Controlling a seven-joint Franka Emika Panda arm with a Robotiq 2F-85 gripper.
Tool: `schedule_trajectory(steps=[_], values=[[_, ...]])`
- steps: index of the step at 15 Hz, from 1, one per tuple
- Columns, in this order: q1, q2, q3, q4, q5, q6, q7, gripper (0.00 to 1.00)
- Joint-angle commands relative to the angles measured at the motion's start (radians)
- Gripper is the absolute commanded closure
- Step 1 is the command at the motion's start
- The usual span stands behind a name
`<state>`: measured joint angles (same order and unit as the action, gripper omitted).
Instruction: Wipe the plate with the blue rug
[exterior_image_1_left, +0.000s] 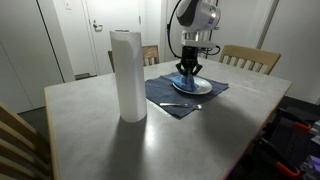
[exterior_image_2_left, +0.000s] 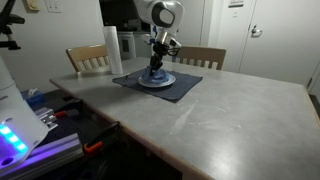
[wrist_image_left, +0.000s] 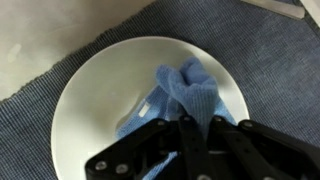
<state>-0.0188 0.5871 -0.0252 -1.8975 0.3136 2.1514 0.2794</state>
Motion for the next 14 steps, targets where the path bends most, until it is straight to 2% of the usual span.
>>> schedule_trajectory(steps=[1, 4, 6, 11, 14], values=[[-0.048, -0.025, 0.042, -0.010, 0.021, -0.144, -0.142, 0.98], [-0.057, -0.006, 0.053, 0.017, 0.014, -0.293, -0.230, 0.98], [-0.048, 0.000, 0.041, 0.029, -0.005, -0.379, -0.239, 0.98], [-0.014, 0.014, -0.006, 0.069, -0.070, -0.624, -0.085, 0.98], [0.004, 0.019, -0.036, 0.083, -0.104, -0.719, 0.042, 0.98]])
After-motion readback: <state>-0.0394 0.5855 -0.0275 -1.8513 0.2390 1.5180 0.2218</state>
